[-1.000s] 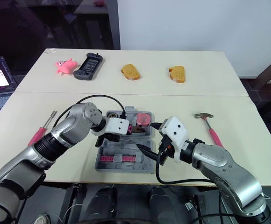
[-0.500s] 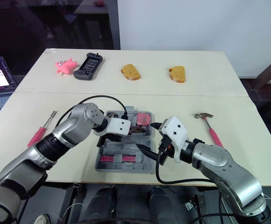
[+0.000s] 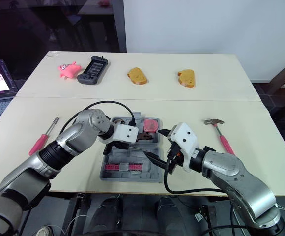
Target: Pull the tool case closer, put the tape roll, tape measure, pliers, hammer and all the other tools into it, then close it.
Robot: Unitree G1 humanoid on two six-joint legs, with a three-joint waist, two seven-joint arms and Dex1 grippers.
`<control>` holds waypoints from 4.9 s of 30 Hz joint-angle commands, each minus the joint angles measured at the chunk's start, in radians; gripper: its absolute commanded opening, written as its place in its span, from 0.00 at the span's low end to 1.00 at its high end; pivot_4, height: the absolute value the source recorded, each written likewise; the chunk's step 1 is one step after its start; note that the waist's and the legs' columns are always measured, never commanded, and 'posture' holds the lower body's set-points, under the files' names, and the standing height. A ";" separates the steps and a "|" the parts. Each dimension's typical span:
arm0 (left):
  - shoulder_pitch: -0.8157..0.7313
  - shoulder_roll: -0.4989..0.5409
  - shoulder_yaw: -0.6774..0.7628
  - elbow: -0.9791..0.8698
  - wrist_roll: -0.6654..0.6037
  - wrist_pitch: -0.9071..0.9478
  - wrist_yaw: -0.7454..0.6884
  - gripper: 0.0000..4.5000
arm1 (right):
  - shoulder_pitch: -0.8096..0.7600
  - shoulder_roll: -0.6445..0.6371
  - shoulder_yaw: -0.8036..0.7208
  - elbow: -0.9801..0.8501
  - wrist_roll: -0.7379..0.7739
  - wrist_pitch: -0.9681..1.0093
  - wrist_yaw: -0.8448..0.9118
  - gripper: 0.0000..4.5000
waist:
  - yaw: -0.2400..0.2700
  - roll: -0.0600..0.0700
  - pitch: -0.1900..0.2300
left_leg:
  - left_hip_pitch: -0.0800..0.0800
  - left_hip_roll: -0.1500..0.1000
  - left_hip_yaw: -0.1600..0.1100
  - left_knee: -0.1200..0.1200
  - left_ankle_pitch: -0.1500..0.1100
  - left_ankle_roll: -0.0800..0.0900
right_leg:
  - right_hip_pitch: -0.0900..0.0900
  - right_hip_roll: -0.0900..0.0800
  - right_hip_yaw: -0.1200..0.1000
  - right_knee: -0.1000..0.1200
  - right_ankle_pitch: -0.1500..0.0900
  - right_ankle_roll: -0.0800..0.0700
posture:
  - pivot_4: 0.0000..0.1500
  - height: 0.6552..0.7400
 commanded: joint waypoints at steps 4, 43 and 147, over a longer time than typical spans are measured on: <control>0.036 0.016 -0.034 0.015 0.007 -0.017 -0.016 0.00 | -0.005 -0.004 -0.020 -0.025 0.005 -0.002 -0.002 1.00 | -0.001 0.000 0.000 | 0.000 0.000 0.000 0.000 0.000 0.000 | 0.000 0.000 0.000 0.000 0.000 0.000 | 1.00 1.00; 0.028 0.023 -0.066 0.059 0.067 -0.015 -0.001 0.00 | 0.002 0.001 -0.027 -0.035 0.012 0.015 -0.009 1.00 | 0.004 0.003 -0.002 | 0.001 0.000 0.000 0.001 0.000 0.000 | 0.002 0.000 0.000 0.000 0.000 0.000 | 1.00 1.00; 0.019 0.111 0.271 0.061 -0.280 -0.244 -0.088 0.86 | -0.010 0.003 -0.020 -0.021 0.006 0.024 -0.013 1.00 | -0.026 0.002 -0.001 | -0.002 -0.002 -0.002 -0.002 0.000 0.001 | -0.001 0.000 0.002 -0.001 -0.002 0.002 | 1.00 1.00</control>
